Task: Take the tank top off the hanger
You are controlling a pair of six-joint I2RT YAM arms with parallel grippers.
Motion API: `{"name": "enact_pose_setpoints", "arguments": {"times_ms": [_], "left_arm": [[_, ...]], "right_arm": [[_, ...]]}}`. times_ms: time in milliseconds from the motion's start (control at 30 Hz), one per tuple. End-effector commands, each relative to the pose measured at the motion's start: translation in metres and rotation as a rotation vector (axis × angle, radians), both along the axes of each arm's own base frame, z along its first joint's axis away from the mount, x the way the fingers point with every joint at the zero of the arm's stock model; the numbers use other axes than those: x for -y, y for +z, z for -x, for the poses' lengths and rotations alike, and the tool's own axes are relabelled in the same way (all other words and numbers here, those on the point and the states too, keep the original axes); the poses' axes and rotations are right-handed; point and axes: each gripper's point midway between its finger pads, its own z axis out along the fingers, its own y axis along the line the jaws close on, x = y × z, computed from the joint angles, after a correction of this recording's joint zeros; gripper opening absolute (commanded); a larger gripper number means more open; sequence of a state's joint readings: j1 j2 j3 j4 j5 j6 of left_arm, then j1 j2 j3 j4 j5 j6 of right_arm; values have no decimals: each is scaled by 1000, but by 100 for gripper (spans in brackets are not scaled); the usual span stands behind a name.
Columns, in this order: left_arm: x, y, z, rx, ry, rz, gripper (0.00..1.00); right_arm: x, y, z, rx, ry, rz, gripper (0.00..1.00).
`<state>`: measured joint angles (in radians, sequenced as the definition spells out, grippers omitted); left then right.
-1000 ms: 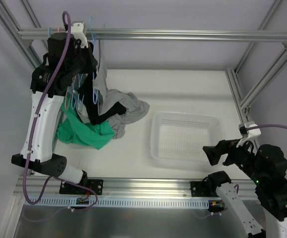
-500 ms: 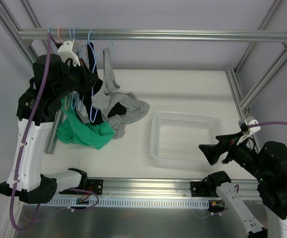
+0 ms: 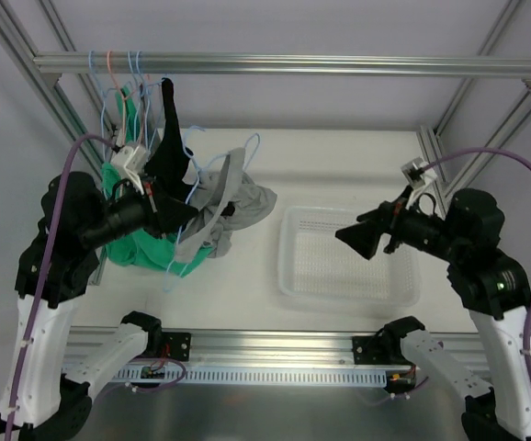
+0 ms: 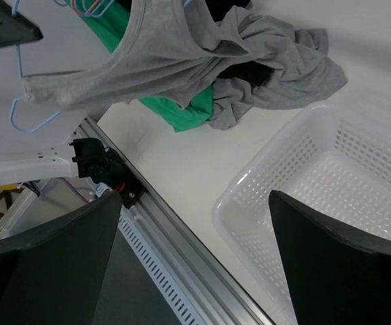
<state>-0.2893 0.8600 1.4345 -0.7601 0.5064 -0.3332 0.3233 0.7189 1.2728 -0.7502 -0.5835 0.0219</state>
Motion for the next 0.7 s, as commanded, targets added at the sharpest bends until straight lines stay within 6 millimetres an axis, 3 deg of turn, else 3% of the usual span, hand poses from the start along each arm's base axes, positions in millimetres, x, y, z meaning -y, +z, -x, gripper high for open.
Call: {"name": "enact_pose_setpoints", "arguments": {"times_ms": [0, 33, 67, 100, 133, 167, 233, 300, 333, 400, 667], "left_arm": [[21, 5, 58, 29, -258, 100, 0], [21, 4, 64, 34, -268, 106, 0], [21, 1, 69, 33, -279, 110, 0], [21, -1, 78, 30, -305, 121, 0], [22, 0, 83, 37, -322, 130, 0], [23, -1, 87, 33, -337, 136, 0], [23, 0, 92, 34, -347, 145, 0], [22, 2, 95, 38, -348, 149, 0], [22, 3, 96, 36, -355, 154, 0], [22, 6, 100, 45, -356, 160, 0], [20, 11, 114, 55, -371, 187, 0]], "right_arm": [[-27, 37, -13, 54, 70, -87, 97], [-40, 38, -8, 59, 117, -72, 97], [-48, 30, -24, 48, 81, -27, 97], [-56, 39, -26, 85, 94, -10, 96], [-73, 40, -17, 96, 151, 9, 95], [-85, 31, -33, 88, 109, 60, 95], [-105, 40, -31, 129, 122, 74, 93], [-117, 36, -48, 162, 61, 117, 92], [-125, 36, -46, 172, 71, 120, 91], [-124, 35, -58, 195, -7, 144, 90], [-147, 32, -56, 226, 25, 149, 85]]}}
